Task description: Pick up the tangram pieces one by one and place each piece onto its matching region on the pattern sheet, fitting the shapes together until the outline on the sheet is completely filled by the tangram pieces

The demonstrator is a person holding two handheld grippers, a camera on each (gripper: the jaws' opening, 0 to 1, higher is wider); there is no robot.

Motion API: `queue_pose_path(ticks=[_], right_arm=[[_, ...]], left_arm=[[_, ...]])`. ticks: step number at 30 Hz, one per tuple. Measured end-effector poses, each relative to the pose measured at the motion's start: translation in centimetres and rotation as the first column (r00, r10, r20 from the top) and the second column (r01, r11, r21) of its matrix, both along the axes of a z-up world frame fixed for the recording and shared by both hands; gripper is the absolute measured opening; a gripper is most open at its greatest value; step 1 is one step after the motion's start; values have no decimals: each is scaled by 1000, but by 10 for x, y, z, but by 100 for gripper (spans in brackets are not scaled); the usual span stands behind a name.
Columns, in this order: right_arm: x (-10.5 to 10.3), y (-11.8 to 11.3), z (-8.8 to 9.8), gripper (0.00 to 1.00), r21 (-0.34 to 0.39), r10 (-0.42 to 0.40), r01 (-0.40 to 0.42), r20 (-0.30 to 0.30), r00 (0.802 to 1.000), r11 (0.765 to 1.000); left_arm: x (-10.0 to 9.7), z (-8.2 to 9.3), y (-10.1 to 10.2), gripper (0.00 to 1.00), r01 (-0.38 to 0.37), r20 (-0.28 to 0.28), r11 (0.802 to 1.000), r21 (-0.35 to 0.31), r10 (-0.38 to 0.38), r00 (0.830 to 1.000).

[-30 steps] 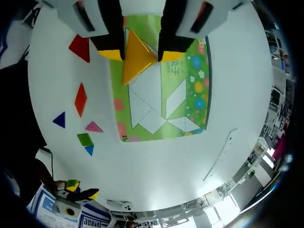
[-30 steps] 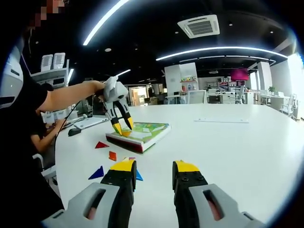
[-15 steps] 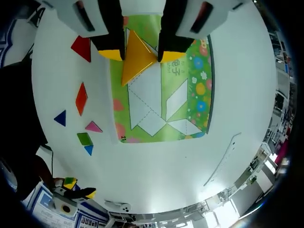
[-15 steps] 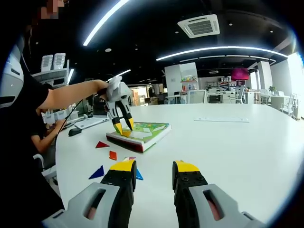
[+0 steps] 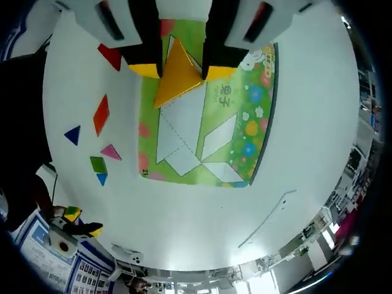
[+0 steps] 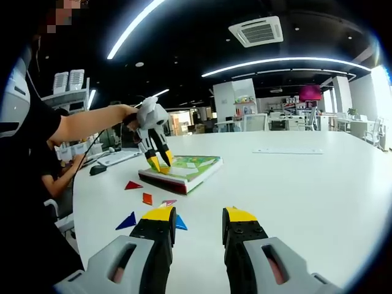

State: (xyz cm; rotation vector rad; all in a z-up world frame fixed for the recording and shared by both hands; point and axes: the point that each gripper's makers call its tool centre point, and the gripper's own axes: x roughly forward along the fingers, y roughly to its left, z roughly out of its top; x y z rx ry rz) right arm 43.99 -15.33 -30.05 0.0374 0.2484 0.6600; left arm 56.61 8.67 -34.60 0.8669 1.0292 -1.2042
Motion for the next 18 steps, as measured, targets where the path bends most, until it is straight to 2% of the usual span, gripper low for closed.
queue_pose_path(ticks=[3, 5, 7, 9, 12, 15, 18], right_arm=[[0, -1, -1, 32, -1, -2, 2, -4, 1000, 1000], [0, 0, 0, 32, 1, 0, 0, -2, 1000, 1000], [0, 2, 0, 32, 0, 3, -3, -3, 1000, 1000], [0, 2, -1, 32, -2, 4, -4, -5, 1000, 1000], [0, 3, -2, 32, 0, 5, -5, -10, 1000, 1000], [0, 4, -2, 32, 1, 6, -6, -10, 1000, 1000], [0, 3, -1, 32, 4, 5, -5, -6, 1000, 1000]], left_arm=[[0, 1, -1, 28, 32, 13, 999, 1, -32, 999], [3, 2, -5, 29, 125, 46, 992, 0, -125, 991], [0, 2, -5, 28, 187, 54, 982, 28, -188, 981], [0, 0, -7, 28, 174, 38, 983, 56, -177, 984], [0, -1, -9, 28, 198, 31, 977, 78, -201, 979], [0, 0, -7, 28, 181, 17, 980, 80, -182, 983], [0, 1, -7, 29, 181, 28, 981, 76, -184, 983]])
